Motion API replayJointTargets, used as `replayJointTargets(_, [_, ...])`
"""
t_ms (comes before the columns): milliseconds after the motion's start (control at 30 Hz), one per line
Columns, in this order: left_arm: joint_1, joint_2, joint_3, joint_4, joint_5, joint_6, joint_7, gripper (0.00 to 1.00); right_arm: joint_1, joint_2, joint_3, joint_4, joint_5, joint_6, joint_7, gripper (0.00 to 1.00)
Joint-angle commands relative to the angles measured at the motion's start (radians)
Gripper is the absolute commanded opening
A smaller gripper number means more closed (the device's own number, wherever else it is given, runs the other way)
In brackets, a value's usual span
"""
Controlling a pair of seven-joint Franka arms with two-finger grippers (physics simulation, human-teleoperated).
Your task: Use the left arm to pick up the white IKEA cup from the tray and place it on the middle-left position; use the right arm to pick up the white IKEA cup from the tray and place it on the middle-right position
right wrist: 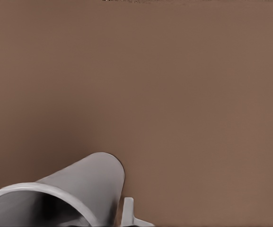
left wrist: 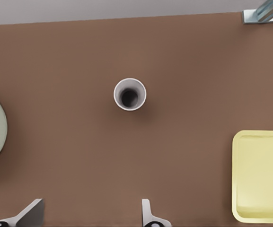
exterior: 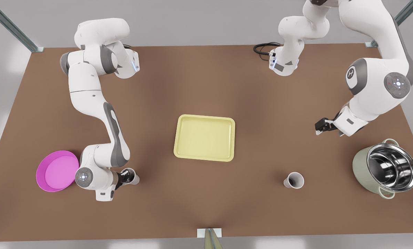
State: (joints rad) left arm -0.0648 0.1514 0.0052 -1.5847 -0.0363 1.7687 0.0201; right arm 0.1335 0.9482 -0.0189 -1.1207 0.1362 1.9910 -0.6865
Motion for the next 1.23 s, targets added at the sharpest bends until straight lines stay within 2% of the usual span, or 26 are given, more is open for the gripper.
replayJointTargets(0, [-0.001, 0.000, -0.001, 0.005, -0.001, -0.032, 0.020, 1.00, 0.000, -0.002, 0.001, 0.001, -0.003, 0.009, -0.077, 0.37])
replayJointTargets(100, [-0.024, 0.022, -0.001, 0.040, -0.001, -0.025, -0.011, 1.00, 0.000, -0.002, 0.001, 0.001, -0.001, 0.009, -0.076, 0.42])
replayJointTargets(200, [-0.026, 0.023, 0.001, 0.049, 0.002, -0.023, -0.006, 1.00, 0.000, -0.003, 0.001, 0.001, -0.001, 0.011, -0.067, 0.56])
replayJointTargets(267, [-0.027, 0.023, -0.001, 0.049, 0.003, -0.023, -0.009, 1.00, 0.000, -0.008, 0.001, 0.001, 0.002, 0.008, -0.064, 0.61])
replayJointTargets(367, [-0.026, 0.025, 0.001, 0.051, 0.001, -0.023, -0.011, 1.00, 0.002, -0.037, 0.004, -0.002, 0.092, -0.038, -0.064, 0.72])
replayJointTargets(433, [-0.026, 0.025, 0.001, 0.051, -0.001, -0.023, -0.011, 1.00, 0.002, -0.046, 0.005, -0.004, 0.126, -0.083, -0.022, 0.85])
replayJointTargets(633, [-0.026, 0.025, 0.001, 0.054, -0.001, -0.023, -0.012, 1.00, 0.006, -0.135, 0.013, -0.002, 0.112, -0.143, -0.005, 0.89])
replayJointTargets(667, [-0.027, 0.023, 0.001, 0.054, -0.001, -0.026, -0.012, 1.00, 0.006, -0.183, 0.013, -0.002, 0.108, -0.182, 0.021, 0.91])
replayJointTargets(733, [-0.024, 0.023, 0.002, 0.054, -0.001, -0.026, -0.006, 1.00, 0.052, -0.394, 0.022, 0.001, 0.083, -0.428, 0.327, 0.93])
replayJointTargets(767, [-0.024, 0.022, 0.002, 0.055, 0.004, -0.026, -0.006, 1.00, 0.075, -0.508, 0.030, -0.011, 0.074, -0.528, 0.534, 0.99])
replayJointTargets(800, [-0.024, 0.022, 0.002, 0.055, 0.001, -0.026, -0.006, 1.00, 0.075, -0.531, 0.034, -0.028, 0.045, -0.575, 0.548, 0.96])
replayJointTargets(833, [-0.026, 0.022, 0.001, 0.055, 0.004, -0.026, -0.012, 1.00, 0.141, -0.577, 0.039, -0.160, -0.059, -0.520, 0.555, 1.00])
replayJointTargets(867, [-0.027, 0.020, 0.001, 0.055, 0.001, -0.026, -0.016, 1.00, 0.152, -0.807, 0.036, -0.609, -0.072, -0.123, 0.576, 1.00])
replayJointTargets(900, [-0.027, 0.020, 0.001, 0.055, 0.001, -0.026, -0.014, 1.00, 0.147, -0.825, 0.031, -0.653, -0.070, -0.077, 0.581, 1.00])
replayJointTargets(1200, [-0.026, 0.022, 0.001, 0.055, -0.002, -0.026, -0.006, 1.00, 0.133, -0.822, -0.036, -0.588, -0.079, -0.127, 0.573, 1.00])
